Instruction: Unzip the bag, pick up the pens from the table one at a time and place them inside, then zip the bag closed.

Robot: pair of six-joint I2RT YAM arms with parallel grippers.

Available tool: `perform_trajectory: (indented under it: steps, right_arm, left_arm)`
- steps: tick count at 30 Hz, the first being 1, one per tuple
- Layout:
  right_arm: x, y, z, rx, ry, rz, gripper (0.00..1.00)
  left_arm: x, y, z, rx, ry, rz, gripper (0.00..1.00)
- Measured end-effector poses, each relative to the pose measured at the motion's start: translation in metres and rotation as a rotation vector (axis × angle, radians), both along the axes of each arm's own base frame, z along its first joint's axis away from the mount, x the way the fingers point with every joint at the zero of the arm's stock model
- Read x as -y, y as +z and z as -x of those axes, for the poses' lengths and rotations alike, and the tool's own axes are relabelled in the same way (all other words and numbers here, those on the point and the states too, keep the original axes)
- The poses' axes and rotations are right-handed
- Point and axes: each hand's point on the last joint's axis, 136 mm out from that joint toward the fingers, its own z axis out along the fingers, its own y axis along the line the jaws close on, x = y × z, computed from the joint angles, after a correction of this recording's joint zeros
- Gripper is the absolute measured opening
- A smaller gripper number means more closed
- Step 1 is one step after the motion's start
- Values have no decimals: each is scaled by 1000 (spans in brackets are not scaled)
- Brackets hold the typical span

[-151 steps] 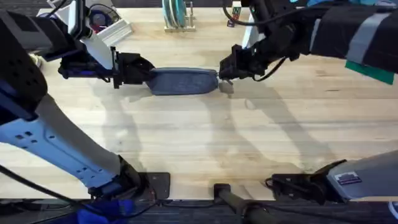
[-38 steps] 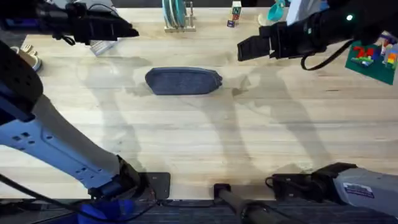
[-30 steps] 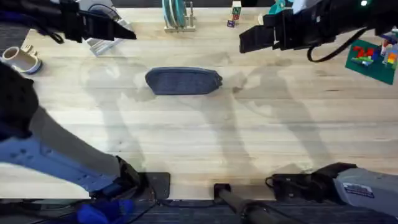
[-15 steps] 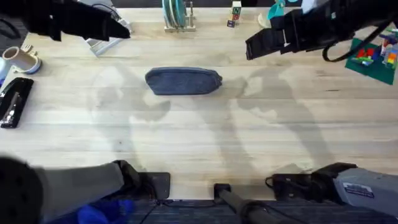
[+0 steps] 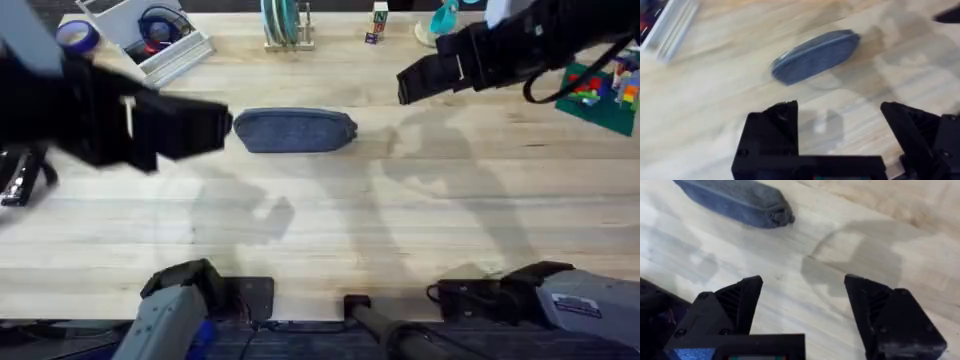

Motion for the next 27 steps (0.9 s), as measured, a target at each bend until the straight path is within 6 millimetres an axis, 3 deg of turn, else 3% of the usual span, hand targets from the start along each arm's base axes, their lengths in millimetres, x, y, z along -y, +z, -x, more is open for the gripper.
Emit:
perform_trajectory:
  steps: [6, 10, 27]
  right_arm:
    - [-1, -4, 13, -59, 11, -7, 996]
    - [0, -6, 19, -87, 14, -6, 996]
    - [1, -8, 24, -106, 16, -2, 996]
  left_arm:
    - [-10, -22, 33, 24, 195, -18, 998]
    - [-11, -33, 44, 28, 250, -14, 997]
    - [-15, -40, 46, -12, 318, 23, 995]
